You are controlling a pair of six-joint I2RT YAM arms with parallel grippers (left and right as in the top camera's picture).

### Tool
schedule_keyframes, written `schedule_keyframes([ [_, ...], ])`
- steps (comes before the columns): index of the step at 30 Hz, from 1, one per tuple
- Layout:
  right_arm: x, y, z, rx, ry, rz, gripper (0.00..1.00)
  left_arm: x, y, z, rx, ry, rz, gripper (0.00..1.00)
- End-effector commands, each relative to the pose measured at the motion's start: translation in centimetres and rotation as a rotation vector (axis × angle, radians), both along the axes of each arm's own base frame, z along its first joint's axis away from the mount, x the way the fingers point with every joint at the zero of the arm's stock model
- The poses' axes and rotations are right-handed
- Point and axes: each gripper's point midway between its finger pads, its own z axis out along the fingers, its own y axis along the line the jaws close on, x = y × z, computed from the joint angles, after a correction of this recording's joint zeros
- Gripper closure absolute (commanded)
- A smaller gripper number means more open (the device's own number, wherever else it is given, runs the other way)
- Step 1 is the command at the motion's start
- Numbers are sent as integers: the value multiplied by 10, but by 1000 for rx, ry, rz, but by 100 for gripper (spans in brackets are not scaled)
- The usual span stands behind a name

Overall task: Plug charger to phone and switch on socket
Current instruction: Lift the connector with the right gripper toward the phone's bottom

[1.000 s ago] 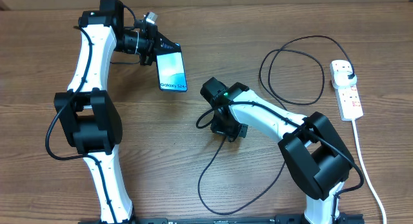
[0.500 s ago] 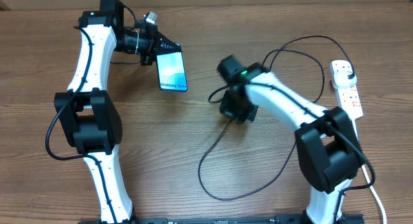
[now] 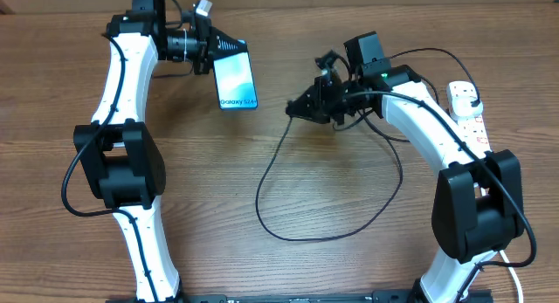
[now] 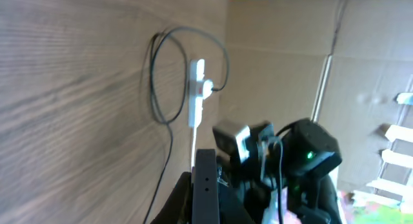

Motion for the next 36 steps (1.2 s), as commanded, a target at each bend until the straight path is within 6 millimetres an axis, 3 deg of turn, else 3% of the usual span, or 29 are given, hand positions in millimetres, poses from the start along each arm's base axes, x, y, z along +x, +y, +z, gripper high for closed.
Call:
schedule_keyframes([
  [1, -12, 16, 52, 200, -110, 141, 96, 5, -10, 23, -94, 45, -2, 96],
  [14, -21, 23, 75, 332, -174, 237, 96, 40, -15, 54, -154, -22, 48, 96],
  [27, -22, 29, 114, 494, -162, 297, 96, 51, -47, 96, -232, -83, 30, 96],
  [36, -12, 33, 131, 522, -207, 294, 96, 57, -47, 121, -272, -150, 42, 96],
])
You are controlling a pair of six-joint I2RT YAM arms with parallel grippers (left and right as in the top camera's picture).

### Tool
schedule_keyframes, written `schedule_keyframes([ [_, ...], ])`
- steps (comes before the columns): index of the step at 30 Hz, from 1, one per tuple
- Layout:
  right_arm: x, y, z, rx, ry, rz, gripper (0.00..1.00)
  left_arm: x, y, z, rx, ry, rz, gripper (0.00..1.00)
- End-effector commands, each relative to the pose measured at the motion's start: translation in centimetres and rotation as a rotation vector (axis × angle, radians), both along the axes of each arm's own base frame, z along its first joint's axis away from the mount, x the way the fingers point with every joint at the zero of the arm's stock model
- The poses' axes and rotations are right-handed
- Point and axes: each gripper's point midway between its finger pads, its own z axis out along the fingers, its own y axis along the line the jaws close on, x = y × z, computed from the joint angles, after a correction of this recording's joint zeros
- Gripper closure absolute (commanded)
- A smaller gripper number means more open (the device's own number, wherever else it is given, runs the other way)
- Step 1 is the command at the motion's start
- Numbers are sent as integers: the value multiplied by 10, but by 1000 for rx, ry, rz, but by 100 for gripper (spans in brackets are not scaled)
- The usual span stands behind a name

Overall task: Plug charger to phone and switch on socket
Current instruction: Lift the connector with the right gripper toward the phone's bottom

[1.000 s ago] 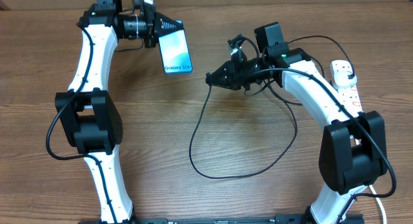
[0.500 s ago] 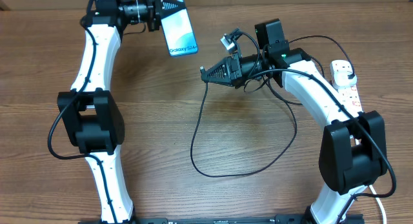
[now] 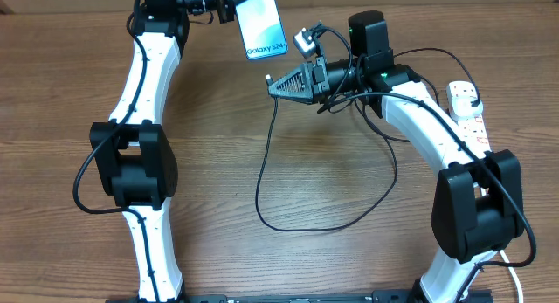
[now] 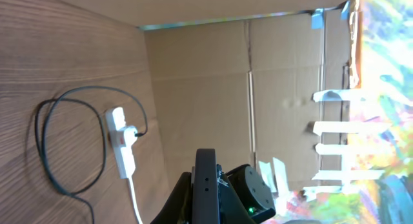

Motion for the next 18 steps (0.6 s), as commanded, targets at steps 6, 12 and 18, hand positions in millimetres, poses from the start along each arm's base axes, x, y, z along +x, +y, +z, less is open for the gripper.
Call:
schedule_keyframes([
  [6, 5, 2, 44, 56, -64, -9, 96, 3, 3, 19, -40, 34, 17, 96],
  [12, 12, 2, 65, 93, -98, -29, 96, 3, 3, 32, -64, 9, 22, 96],
  [18, 14, -1, 71, 102, -96, -37, 96, 4, 4, 43, -90, -6, 32, 96],
])
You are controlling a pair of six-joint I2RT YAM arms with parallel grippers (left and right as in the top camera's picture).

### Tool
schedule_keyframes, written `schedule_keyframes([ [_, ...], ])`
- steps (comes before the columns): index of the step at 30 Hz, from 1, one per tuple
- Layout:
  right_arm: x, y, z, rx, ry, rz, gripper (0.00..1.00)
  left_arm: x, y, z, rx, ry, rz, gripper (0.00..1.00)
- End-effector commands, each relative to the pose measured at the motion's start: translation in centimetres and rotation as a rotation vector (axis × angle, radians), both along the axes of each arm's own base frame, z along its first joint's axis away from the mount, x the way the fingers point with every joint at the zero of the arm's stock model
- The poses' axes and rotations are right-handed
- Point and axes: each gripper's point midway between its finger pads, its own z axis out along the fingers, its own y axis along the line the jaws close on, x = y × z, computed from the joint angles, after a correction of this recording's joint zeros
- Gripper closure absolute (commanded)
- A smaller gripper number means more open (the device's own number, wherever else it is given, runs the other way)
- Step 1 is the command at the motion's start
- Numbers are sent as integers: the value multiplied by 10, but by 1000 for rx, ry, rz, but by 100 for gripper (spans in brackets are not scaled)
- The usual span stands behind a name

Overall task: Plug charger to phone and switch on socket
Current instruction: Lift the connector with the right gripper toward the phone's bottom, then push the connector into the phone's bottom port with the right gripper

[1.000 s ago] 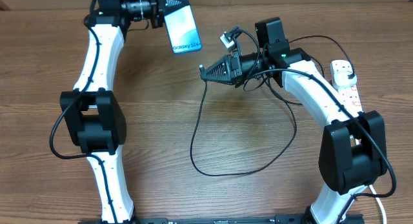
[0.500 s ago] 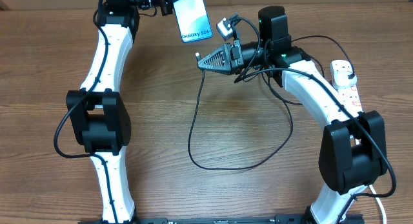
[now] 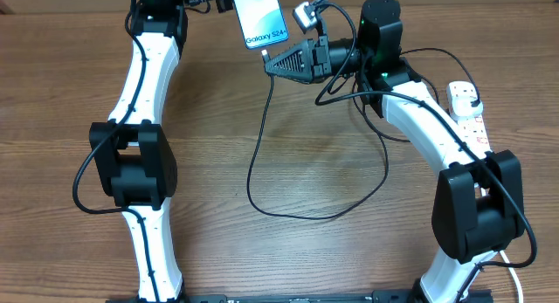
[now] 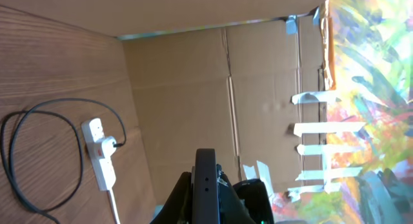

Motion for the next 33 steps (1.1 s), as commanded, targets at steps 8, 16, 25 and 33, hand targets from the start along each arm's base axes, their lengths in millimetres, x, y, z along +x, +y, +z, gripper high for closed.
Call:
schedule_keyframes([
  [8, 6, -6, 23, 9, 17, -52, 96, 3, 3, 12, -25, 23, 24, 96],
  [16, 12, -14, 23, 9, 27, -77, 96, 4, 4, 12, -25, 22, 28, 96],
  [25, 11, -14, 32, 29, 1, -72, 96, 4, 4, 13, -26, 12, 31, 96],
  [33, 9, -14, 32, 27, 2, -61, 96, 5, 4, 13, -27, 12, 36, 96],
])
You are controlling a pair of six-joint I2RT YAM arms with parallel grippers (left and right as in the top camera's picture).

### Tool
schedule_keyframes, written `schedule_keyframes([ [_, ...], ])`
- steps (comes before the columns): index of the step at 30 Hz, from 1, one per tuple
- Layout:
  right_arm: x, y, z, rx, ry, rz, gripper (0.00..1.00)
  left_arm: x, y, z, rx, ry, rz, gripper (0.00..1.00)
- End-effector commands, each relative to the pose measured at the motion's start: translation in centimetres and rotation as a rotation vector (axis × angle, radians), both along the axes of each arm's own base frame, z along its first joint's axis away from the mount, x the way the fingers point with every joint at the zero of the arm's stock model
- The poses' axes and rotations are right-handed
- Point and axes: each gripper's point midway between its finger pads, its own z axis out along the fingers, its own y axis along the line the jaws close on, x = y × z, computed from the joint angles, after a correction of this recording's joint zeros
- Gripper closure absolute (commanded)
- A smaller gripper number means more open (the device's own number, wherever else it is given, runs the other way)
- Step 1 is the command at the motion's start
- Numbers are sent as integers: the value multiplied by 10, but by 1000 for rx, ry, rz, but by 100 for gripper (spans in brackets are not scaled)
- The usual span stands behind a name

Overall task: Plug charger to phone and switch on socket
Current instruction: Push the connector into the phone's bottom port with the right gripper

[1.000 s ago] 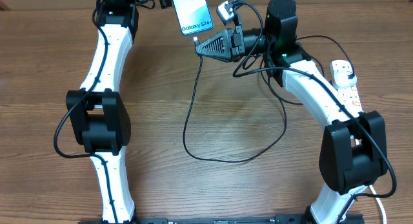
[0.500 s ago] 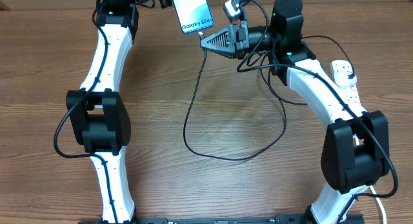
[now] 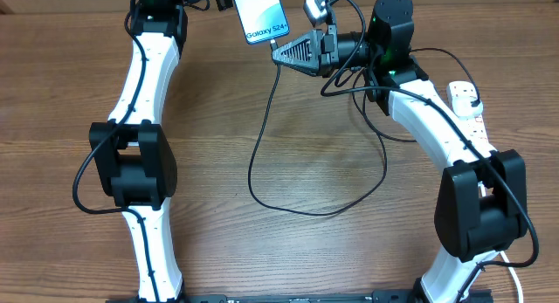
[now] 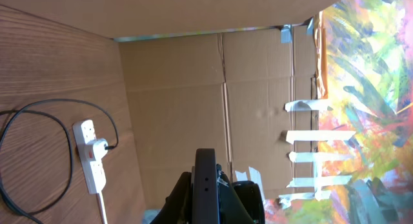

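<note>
The phone, its lit screen reading Galaxy S24+, is held up at the far edge of the table by my left gripper, which is shut on it. In the left wrist view the phone shows edge-on between the fingers of the left gripper. My right gripper is shut on the charger plug, its tip right at the phone's lower edge. Whether the plug is in the port is hidden. The black cable hangs from the plug and loops over the table.
A white power strip lies at the right edge with the charger's adapter plugged in; it also shows as the power strip in the left wrist view. The cable loop covers the table's middle. Cardboard walls stand behind the table.
My right gripper has moved a little up and to the right with the plug, its tip now at the phone's lower edge. The phone has barely shifted.
At first the left gripper held the phone low over the table's left-centre and the right gripper held the plug apart from it. Then both were raised to the far edge, facing each other. The gap has shrunk since, and now the plug meets the phone's lower edge.
</note>
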Motion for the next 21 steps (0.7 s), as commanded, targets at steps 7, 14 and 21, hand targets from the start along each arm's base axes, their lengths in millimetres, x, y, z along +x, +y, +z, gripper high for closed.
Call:
schedule_keyframes([
  [7, -8, -2, 23, 17, -58, 13, 96, 6, 4, 10, -11, -23, 40, 96],
  [14, -7, -2, 23, 17, -58, 12, 96, 6, 4, 10, -11, -23, 40, 96],
  [21, -7, -2, 23, 17, -58, 11, 96, 5, 4, 10, -8, -32, 37, 96],
])
